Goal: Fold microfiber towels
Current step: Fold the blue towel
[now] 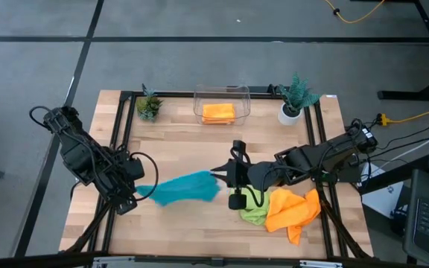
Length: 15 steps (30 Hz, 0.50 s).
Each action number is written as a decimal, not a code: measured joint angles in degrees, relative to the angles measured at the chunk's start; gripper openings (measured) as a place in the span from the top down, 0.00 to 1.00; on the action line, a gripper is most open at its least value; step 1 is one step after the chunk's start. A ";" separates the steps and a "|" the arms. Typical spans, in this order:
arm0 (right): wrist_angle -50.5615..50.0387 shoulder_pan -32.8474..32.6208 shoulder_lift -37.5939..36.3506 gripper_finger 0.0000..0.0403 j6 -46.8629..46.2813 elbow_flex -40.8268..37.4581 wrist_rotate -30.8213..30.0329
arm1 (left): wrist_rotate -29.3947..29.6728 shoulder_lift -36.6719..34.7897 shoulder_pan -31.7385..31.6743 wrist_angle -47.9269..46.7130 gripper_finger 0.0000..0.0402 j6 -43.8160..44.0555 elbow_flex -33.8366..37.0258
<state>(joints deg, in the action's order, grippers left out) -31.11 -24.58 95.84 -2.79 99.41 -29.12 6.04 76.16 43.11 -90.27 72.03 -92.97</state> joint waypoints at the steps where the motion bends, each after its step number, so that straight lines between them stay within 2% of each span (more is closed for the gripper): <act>1: 0.00 0.00 -0.01 0.88 -0.11 0.00 0.00 | 0.02 0.00 -0.01 0.00 1.00 0.00 0.00; 3: -0.12 0.00 -0.01 0.89 -0.80 0.00 0.02 | 0.08 0.00 -0.02 0.02 1.00 0.00 0.00; 6: -0.13 0.00 -0.01 0.98 -1.03 0.00 0.04 | 0.20 0.00 -0.02 0.08 1.00 0.00 0.00; 11: -0.22 0.02 -0.01 0.99 -5.07 0.00 0.85 | 0.28 0.00 -0.02 0.12 1.00 0.00 0.00; 15: 0.02 0.02 1.37 0.98 -6.33 -0.37 6.03 | -0.68 0.00 -0.03 0.28 1.00 -0.03 0.00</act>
<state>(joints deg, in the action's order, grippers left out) -31.10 -24.55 97.21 -9.12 99.04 -23.10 5.37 76.16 43.08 -89.99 72.00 -92.97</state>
